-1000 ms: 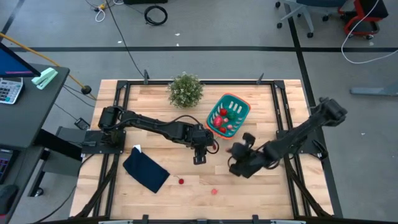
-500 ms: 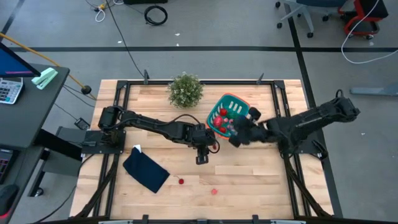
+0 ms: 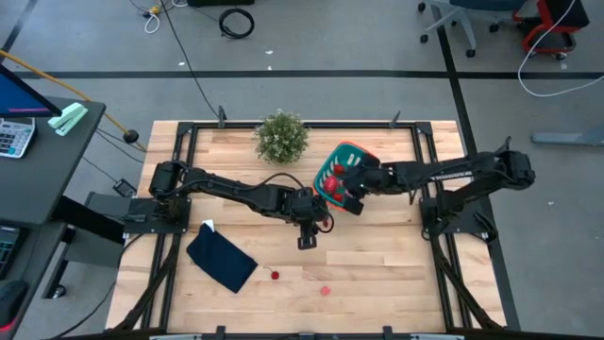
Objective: Pick and placing Produce into tupperware
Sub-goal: Put the pink peach into the basket
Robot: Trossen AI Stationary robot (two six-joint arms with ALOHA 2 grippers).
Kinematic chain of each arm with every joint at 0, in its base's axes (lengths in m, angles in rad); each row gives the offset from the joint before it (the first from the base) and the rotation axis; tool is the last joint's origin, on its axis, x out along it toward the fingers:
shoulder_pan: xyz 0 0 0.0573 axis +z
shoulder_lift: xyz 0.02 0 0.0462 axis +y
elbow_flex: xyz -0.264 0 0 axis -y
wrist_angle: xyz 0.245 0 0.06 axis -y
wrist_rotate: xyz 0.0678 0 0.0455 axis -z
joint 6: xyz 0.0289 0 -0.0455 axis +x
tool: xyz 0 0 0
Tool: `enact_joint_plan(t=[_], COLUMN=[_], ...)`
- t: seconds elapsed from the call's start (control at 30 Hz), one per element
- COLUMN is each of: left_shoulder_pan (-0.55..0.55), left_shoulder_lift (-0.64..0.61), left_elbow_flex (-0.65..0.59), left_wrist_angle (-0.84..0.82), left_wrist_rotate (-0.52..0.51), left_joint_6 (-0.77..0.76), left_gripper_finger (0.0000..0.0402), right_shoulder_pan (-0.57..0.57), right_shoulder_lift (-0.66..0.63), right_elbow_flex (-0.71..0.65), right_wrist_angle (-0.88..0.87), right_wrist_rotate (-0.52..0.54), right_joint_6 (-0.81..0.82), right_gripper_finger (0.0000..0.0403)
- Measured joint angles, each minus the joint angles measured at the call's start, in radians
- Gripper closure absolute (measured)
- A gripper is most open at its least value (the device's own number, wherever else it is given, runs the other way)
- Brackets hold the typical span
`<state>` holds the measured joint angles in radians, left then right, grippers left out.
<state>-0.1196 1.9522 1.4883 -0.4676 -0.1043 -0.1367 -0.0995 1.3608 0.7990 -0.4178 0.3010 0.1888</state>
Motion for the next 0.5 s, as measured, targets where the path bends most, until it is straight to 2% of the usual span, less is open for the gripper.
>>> enact_joint_plan(t=[0.17,0.5], left_shoulder_pan=[0.001,0.011], left_shoulder_lift=[0.0,0.0], left_elbow_flex=[0.0,0.0], left_wrist_angle=[0.0,-0.001], left_wrist_rotate=[0.0,0.0], left_joint_6=[-0.005,-0.006], left_gripper_finger=[0.0237,0.024], right_shoulder_pan=[-0.047,-0.122], right_shoulder_lift=[0.05,0.113], right_elbow_flex=[0.0,0.0], right_wrist_angle=[0.027,0.03], right_wrist_rotate=[-0.021,-0.095], right_joint_6=[-0.011,-0.093], right_gripper_finger=[0.0324,0.0321])
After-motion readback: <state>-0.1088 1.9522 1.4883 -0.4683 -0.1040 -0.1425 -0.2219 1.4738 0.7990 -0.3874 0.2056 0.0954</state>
